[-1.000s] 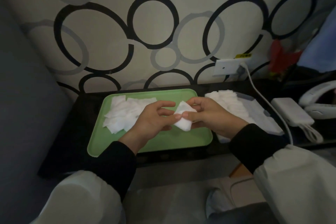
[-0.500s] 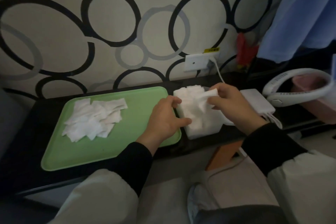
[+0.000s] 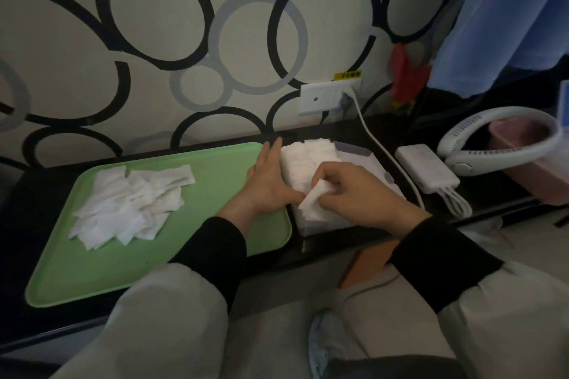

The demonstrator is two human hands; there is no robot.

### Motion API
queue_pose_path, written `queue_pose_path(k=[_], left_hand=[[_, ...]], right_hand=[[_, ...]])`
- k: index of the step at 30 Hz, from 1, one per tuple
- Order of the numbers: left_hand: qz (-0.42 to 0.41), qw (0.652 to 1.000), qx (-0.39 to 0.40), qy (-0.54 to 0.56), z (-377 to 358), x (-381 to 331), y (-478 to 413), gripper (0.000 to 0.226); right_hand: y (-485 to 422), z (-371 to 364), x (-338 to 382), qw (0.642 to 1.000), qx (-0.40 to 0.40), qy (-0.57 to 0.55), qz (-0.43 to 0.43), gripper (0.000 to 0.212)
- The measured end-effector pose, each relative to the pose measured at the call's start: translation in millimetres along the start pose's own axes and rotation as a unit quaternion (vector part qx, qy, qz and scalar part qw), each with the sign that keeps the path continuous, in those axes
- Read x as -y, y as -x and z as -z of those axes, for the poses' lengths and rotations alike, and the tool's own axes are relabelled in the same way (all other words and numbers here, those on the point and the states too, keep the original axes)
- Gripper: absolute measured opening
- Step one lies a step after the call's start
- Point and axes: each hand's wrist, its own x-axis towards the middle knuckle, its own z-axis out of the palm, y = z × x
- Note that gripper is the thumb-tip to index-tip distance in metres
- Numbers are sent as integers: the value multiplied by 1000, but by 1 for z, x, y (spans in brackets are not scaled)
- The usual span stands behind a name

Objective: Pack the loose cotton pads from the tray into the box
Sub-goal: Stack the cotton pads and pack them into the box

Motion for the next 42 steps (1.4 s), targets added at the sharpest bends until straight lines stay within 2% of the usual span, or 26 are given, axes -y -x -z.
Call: queue_pose_path(k=[5, 10, 15, 17, 20, 23, 26, 29, 32, 36, 42], left_hand=[[-16, 998, 42, 51, 1, 2, 0, 143], [-13, 998, 23, 58, 2, 4, -2, 125], [-17, 997, 24, 68, 0, 9, -1, 113], [-20, 997, 17, 74, -2, 10, -2, 110], [-25, 996, 10, 81, -4, 11, -3, 102], [-24, 995, 16, 94, -5, 12, -3, 103], [-26, 994, 19, 108, -6, 12, -2, 103], [-27, 992, 20, 121, -5, 13, -4, 99], [-25, 990, 18, 139, -5, 15, -6, 101], [-23, 987, 16, 156, -6, 15, -5, 105], [-30, 986, -2, 167, -4, 13, -1, 80]], right_hand=[[-3, -6, 4, 996, 23, 80, 10, 17], [-4, -4, 3, 992, 20, 120, 22, 24], [-3, -4, 2, 989, -26, 137, 42, 20], [-4, -6, 3, 989, -22, 145, 34, 19], [-2, -7, 6, 993, 13, 120, 17, 18], [-2, -3, 8, 992, 39, 121, 11, 22], [-5, 0, 7, 987, 75, 141, 4, 17], [-6, 0, 8, 988, 106, 111, 3, 16], [-7, 2, 12, 984, 145, 97, -23, 26], [-10, -4, 13, 972, 177, 149, -32, 38], [-18, -13, 9, 970, 83, 229, -9, 32]])
